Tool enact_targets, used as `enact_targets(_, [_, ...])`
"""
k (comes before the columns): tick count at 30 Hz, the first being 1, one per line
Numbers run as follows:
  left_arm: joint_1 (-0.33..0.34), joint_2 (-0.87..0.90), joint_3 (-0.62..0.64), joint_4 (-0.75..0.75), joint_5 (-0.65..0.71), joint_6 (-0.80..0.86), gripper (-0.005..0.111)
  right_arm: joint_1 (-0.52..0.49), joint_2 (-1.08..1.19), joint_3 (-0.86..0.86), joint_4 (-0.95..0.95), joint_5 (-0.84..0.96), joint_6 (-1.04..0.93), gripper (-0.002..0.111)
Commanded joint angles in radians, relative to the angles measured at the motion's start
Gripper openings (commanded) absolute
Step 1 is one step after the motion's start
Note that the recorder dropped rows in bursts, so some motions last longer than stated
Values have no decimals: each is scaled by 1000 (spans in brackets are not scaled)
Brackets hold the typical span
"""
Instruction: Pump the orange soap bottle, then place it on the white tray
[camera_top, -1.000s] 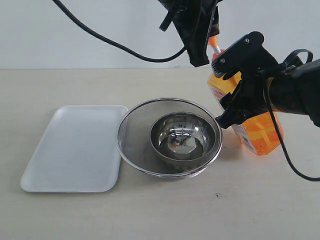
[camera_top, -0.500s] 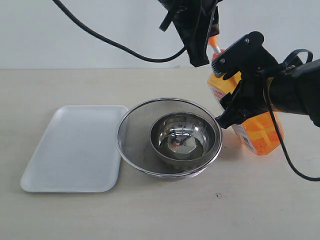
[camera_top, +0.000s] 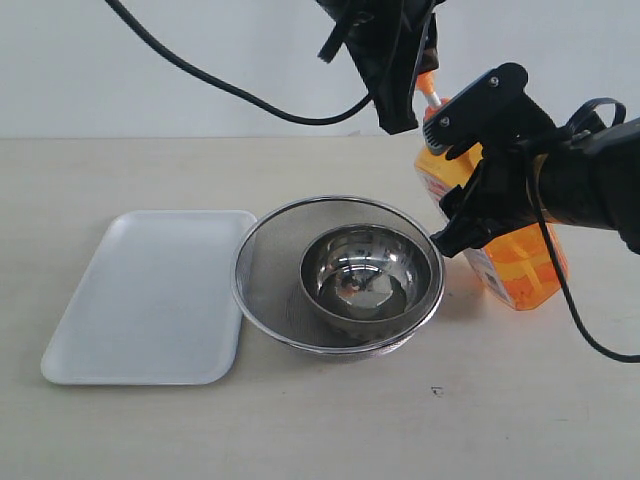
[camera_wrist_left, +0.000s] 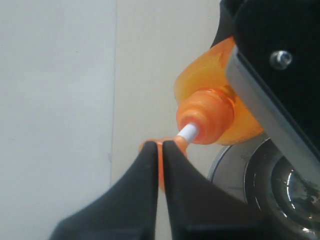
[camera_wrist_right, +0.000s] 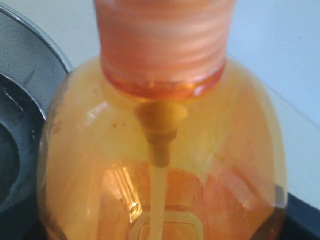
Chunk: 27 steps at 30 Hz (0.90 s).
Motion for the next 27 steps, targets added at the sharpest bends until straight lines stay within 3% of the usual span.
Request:
enact_targets(1, [-9, 42, 20, -66, 62, 2, 5, 1, -23, -14, -17, -41, 6, 0])
enact_targets(27, [-9, -72, 18, 112, 60, -53, 5, 1, -23, -14, -17, -52, 6, 0])
